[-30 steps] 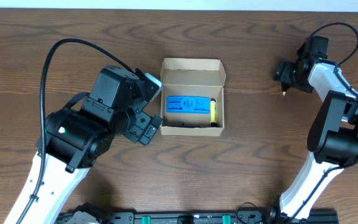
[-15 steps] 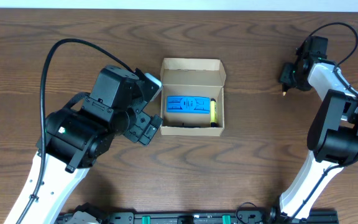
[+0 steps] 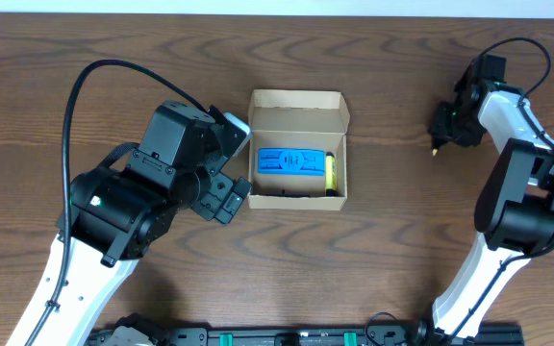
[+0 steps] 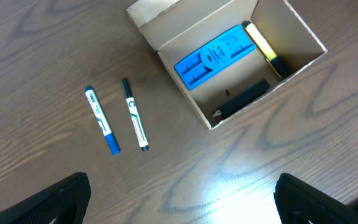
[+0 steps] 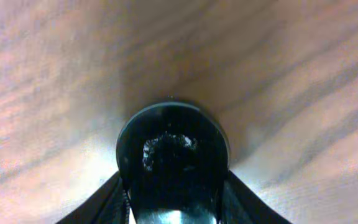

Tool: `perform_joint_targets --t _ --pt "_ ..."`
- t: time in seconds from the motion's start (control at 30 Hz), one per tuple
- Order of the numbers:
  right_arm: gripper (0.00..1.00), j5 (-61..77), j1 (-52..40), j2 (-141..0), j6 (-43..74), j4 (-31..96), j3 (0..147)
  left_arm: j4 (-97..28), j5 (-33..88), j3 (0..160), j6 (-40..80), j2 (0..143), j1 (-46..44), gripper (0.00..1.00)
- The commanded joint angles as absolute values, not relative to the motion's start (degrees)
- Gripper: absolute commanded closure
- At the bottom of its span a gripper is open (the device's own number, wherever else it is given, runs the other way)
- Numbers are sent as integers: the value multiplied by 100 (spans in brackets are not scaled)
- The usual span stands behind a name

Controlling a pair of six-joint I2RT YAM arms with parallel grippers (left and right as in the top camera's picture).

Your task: Pack container

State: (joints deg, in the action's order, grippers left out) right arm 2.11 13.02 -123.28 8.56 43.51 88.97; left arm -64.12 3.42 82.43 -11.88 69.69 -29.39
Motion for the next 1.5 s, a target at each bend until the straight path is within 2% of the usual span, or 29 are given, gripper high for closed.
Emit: perform_joint_targets --t 0.0,0.1,0.27,0.53,0.6,0.93,1.2,1.47 --pt "79 521 1125 -11865 871 4696 9338 -6429 276 8267 -1221 6973 -2917 5" --pt "85 607 937 -11439 871 5063 9572 -6429 276 8267 -1221 6973 -2917 5" --pt "88 604 303 -10527 716 5387 9647 -6429 276 8267 -1221 6973 -2917 4" --pt "94 609 -1321 -9529 -239 5924 9647 -6429 276 8267 -1221 6973 -2917 4" --pt "99 628 -1706 -9526 -602 6071 9642 -6429 276 8267 -1221 6973 -2917 5" --pt "99 860 -2995 -10007 -3074 5959 9172 -6429 276 8267 -1221 6973 -2917 5" --pt "99 819 -3350 -10737 -3817 5780 9024 -6429 276 8267 -1221 6973 -2917 5" --pt "99 952 -3374 -11271 -4001 5378 9024 -6429 276 8267 -1221 6973 -2917 5"
